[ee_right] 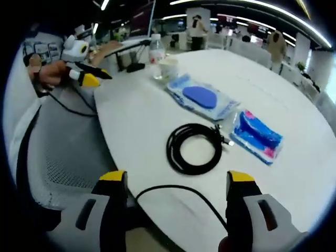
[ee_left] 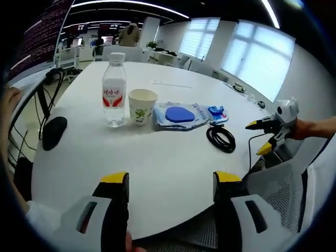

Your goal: Arrange the tabletop items into an orderly group along one side of the table until the central work area is clear of visible clutter.

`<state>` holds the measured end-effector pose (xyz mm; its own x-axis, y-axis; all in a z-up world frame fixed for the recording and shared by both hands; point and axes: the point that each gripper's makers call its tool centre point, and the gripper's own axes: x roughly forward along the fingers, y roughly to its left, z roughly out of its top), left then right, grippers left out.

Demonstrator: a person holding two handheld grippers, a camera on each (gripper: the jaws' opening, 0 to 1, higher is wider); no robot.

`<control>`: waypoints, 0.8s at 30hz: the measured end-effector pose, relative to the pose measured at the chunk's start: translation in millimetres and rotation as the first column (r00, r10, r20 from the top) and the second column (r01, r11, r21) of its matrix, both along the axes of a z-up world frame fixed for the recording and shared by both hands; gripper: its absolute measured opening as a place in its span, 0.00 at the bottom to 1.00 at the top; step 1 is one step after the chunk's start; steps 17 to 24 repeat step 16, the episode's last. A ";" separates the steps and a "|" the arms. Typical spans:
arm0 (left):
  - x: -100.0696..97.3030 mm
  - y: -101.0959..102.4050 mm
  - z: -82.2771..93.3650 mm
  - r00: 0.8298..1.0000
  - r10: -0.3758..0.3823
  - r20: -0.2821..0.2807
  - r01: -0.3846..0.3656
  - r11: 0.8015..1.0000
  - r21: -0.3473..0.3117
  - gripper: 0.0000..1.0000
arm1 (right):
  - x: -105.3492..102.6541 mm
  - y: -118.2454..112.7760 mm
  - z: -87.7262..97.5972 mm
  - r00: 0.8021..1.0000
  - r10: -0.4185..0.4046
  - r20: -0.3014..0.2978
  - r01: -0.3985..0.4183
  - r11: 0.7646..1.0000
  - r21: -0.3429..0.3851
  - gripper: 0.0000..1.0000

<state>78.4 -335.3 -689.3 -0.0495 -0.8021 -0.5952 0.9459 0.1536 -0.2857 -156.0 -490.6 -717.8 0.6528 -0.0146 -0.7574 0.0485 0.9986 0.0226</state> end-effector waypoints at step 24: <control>1.2 4.5 -0.7 1.000 -0.006 0.007 0.006 1.000 0.000 0.67 | 4.6 8.7 -6.3 1.000 -0.022 0.013 0.021 0.999 0.040 0.81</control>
